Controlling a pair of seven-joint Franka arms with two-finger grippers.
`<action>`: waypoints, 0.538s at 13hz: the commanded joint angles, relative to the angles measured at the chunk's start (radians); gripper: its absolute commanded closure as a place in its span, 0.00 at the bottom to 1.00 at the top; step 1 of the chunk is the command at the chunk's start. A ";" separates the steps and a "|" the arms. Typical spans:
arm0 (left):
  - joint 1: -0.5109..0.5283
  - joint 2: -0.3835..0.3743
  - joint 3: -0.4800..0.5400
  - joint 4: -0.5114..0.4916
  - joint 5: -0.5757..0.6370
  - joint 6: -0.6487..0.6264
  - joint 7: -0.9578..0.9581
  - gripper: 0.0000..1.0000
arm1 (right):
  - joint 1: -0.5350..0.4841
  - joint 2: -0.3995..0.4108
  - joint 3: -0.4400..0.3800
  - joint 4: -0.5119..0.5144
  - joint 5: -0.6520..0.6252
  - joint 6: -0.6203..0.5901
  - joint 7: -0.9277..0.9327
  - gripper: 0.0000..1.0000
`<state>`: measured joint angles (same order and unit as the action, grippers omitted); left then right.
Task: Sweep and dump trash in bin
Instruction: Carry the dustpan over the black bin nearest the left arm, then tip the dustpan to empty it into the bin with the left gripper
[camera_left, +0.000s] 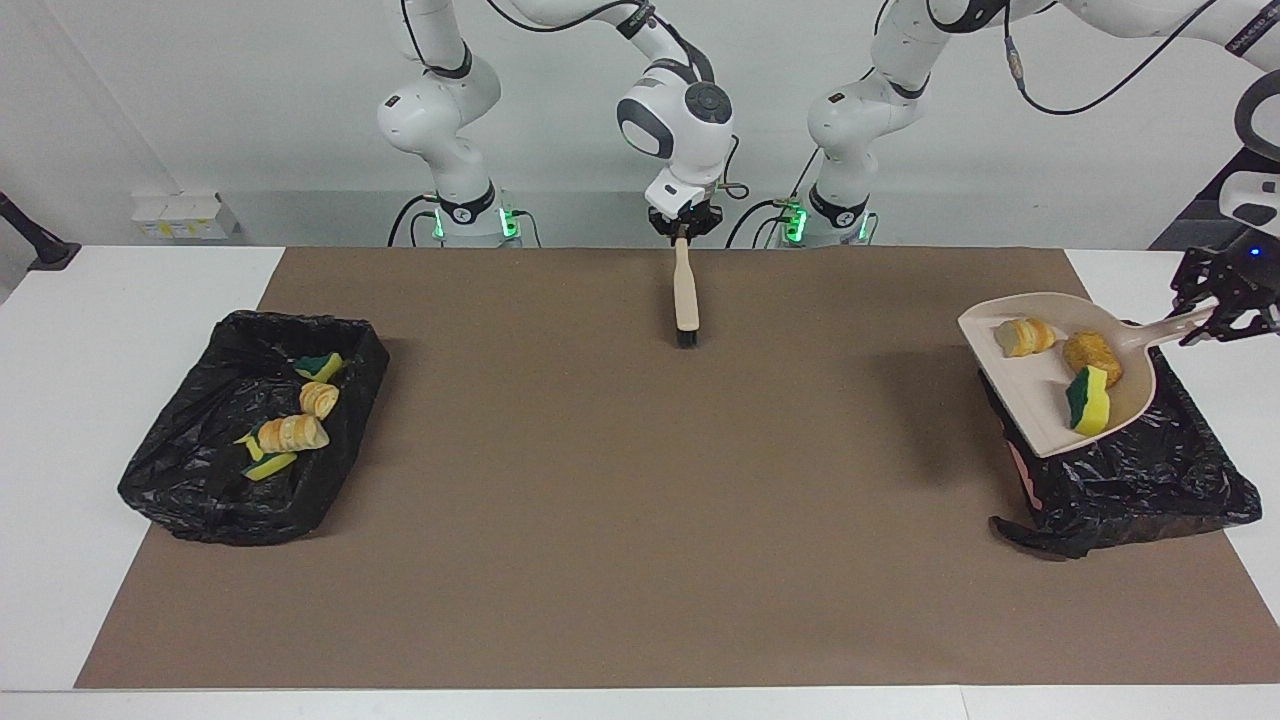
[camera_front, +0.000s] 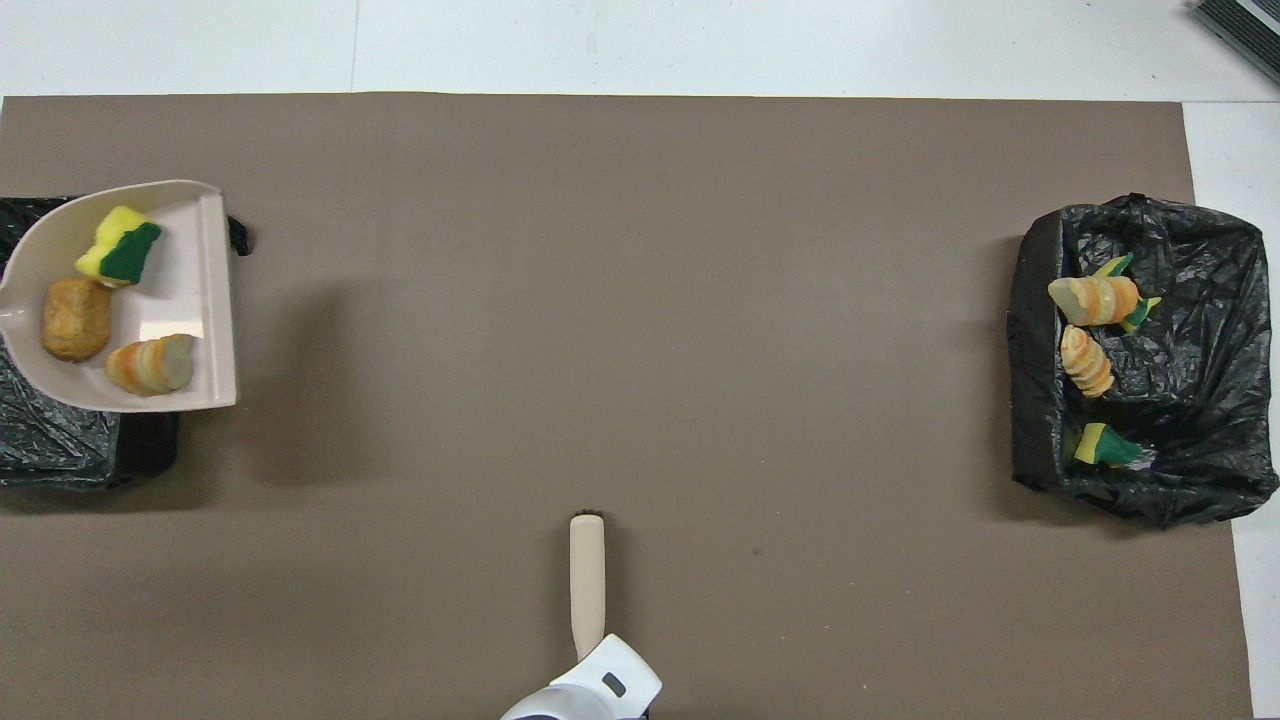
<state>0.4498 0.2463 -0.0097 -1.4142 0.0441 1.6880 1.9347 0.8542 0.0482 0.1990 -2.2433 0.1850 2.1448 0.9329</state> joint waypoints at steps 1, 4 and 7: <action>0.026 0.062 -0.009 0.104 0.101 0.016 0.027 1.00 | -0.035 0.012 0.007 -0.007 0.007 0.043 -0.031 1.00; 0.035 0.068 0.019 0.106 0.145 0.105 0.017 1.00 | -0.043 0.013 0.005 -0.007 0.034 0.043 -0.039 0.88; 0.001 0.071 0.014 0.098 0.336 0.174 -0.043 1.00 | -0.053 0.025 0.005 0.002 0.039 0.043 -0.040 0.70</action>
<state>0.4757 0.3024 0.0089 -1.3417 0.2787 1.8352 1.9365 0.8162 0.0624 0.1988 -2.2426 0.1953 2.1658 0.9301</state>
